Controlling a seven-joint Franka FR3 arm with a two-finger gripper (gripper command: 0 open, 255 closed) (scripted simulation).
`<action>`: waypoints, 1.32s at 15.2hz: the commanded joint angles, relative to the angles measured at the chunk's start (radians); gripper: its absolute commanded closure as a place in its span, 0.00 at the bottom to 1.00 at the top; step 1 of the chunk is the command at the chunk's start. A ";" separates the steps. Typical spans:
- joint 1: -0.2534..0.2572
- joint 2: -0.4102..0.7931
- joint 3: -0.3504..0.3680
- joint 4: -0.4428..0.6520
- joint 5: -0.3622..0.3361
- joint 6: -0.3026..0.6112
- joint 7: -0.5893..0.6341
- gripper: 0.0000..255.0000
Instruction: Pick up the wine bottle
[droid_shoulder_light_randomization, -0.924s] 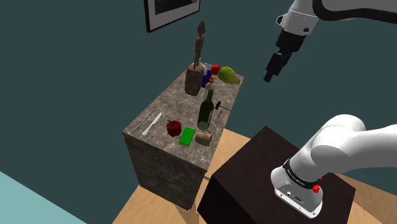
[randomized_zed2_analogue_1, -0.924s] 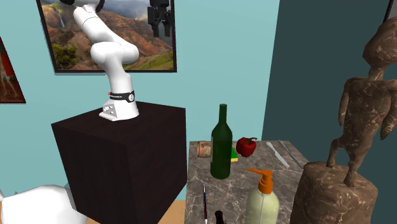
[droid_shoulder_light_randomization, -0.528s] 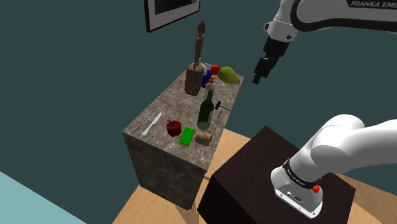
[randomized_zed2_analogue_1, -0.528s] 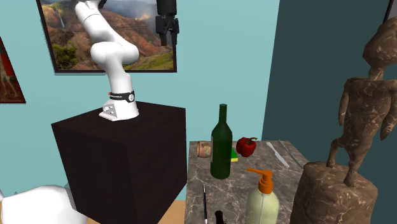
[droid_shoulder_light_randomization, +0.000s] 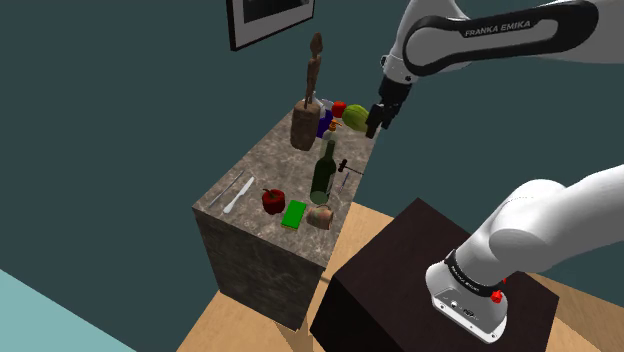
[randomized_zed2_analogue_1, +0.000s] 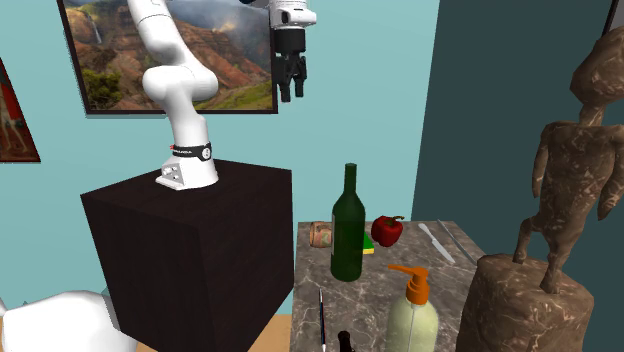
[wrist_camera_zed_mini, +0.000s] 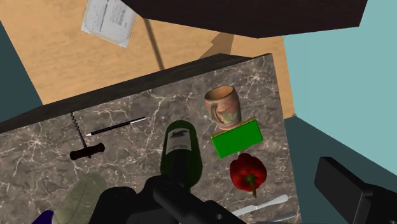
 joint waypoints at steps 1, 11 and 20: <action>0.001 0.071 -0.007 0.013 0.002 0.065 -0.013 0.00; 0.012 0.463 -0.022 0.193 0.047 0.298 -0.067 0.00; 0.005 0.693 -0.015 0.319 0.086 0.413 -0.102 0.00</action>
